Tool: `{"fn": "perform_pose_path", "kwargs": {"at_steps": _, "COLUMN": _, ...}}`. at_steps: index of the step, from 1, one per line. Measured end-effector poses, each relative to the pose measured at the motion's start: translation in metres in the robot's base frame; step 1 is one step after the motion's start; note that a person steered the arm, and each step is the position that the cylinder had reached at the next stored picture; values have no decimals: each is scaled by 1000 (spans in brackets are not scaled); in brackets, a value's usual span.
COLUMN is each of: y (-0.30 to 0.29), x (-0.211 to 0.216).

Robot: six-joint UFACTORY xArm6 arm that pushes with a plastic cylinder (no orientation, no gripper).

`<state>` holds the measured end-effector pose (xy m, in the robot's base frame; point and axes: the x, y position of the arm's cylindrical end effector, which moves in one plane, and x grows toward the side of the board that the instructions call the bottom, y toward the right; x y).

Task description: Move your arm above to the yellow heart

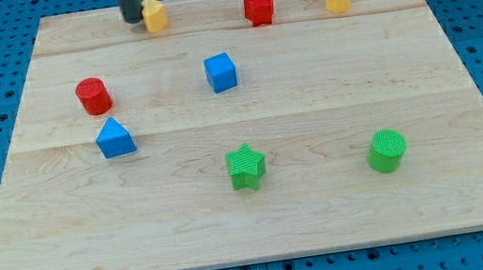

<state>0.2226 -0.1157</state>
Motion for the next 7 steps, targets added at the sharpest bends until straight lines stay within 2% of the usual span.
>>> {"fn": "perform_pose_path", "kwargs": {"at_steps": 1, "y": 29, "x": 11}}
{"fn": "perform_pose_path", "kwargs": {"at_steps": 2, "y": 9, "x": -26}}
{"fn": "perform_pose_path", "kwargs": {"at_steps": 3, "y": 9, "x": -31}}
{"fn": "perform_pose_path", "kwargs": {"at_steps": 4, "y": 64, "x": -30}}
{"fn": "perform_pose_path", "kwargs": {"at_steps": 5, "y": 74, "x": -31}}
{"fn": "perform_pose_path", "kwargs": {"at_steps": 7, "y": 62, "x": -25}}
